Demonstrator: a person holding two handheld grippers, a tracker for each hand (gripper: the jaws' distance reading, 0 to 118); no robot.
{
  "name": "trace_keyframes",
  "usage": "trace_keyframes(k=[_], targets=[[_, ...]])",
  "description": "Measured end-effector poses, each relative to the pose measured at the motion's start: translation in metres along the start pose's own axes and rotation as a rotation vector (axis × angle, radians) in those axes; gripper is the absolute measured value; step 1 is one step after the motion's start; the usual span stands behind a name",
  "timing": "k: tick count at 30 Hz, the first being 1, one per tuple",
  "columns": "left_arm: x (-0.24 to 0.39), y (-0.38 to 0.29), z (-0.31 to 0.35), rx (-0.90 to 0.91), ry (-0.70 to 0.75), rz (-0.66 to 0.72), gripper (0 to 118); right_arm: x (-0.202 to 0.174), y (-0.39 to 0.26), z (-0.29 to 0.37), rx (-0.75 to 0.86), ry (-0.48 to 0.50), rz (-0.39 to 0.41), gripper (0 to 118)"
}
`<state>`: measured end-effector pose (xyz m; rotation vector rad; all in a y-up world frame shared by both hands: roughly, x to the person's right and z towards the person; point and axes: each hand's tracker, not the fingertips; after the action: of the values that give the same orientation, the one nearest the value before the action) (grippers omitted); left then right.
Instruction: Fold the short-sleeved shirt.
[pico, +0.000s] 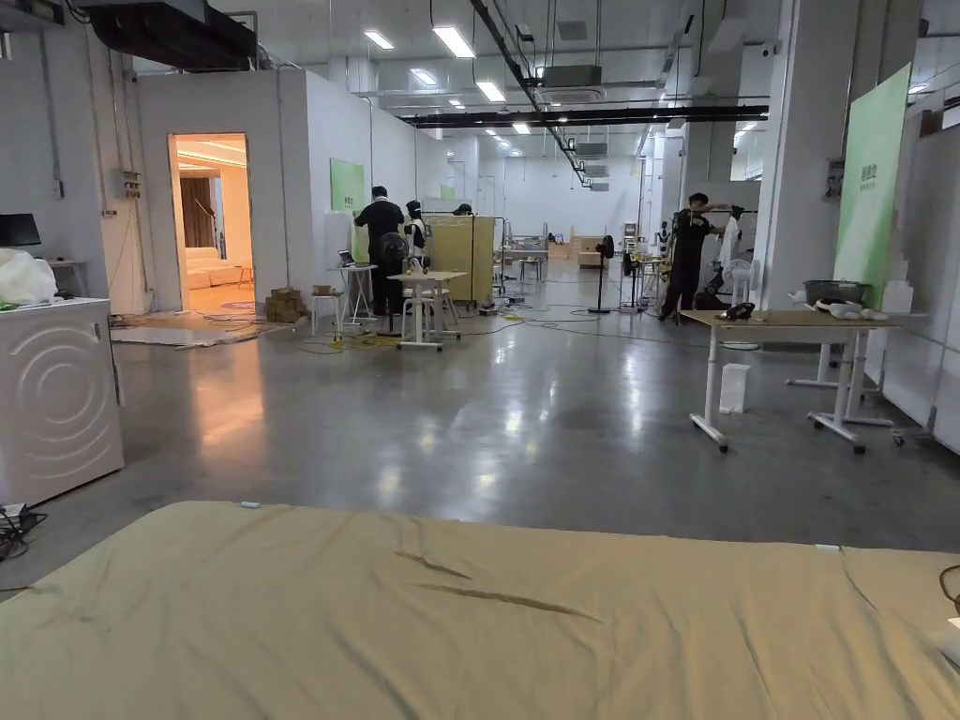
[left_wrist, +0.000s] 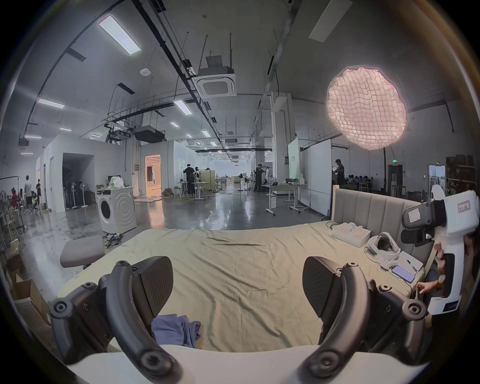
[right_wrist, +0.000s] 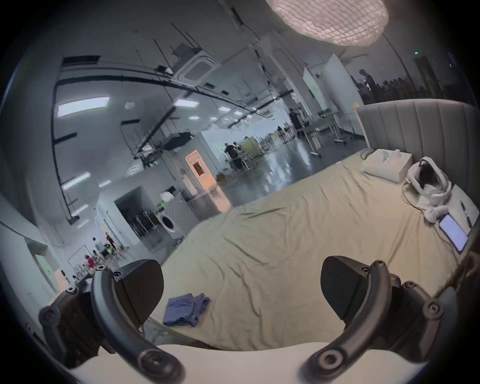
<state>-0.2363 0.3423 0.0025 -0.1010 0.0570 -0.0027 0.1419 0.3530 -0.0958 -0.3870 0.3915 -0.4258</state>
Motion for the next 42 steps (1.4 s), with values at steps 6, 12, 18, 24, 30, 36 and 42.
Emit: trace_keyframes(k=[6,12,18,24,30,36,42], targets=[[-0.003,0.001,-0.004,0.001,-0.035,0.089,105,-0.021,-0.007,-0.004,0.027,-0.178,0.207,118],[-0.003,0.002,-0.005,-0.005,-0.028,0.075,105,-0.049,-0.023,-0.022,-0.094,-0.317,0.282,117],[-0.006,0.001,-0.005,-0.005,-0.034,0.093,105,-0.041,-0.032,-0.027,-0.128,-0.161,0.218,116],[-0.008,0.002,-0.002,0.0,-0.025,0.093,105,-0.036,-0.024,-0.024,-0.062,-0.267,0.242,110],[-0.008,0.003,-0.004,0.001,-0.028,0.097,105,-0.021,-0.014,-0.014,-0.039,-0.219,0.154,116],[0.0,0.01,-0.004,0.005,-0.039,0.064,105,-0.013,-0.006,0.005,0.084,-0.123,0.109,117],[0.004,0.015,-0.002,0.017,-0.045,0.041,105,-0.007,-0.002,0.022,0.266,-0.075,0.223,118]])
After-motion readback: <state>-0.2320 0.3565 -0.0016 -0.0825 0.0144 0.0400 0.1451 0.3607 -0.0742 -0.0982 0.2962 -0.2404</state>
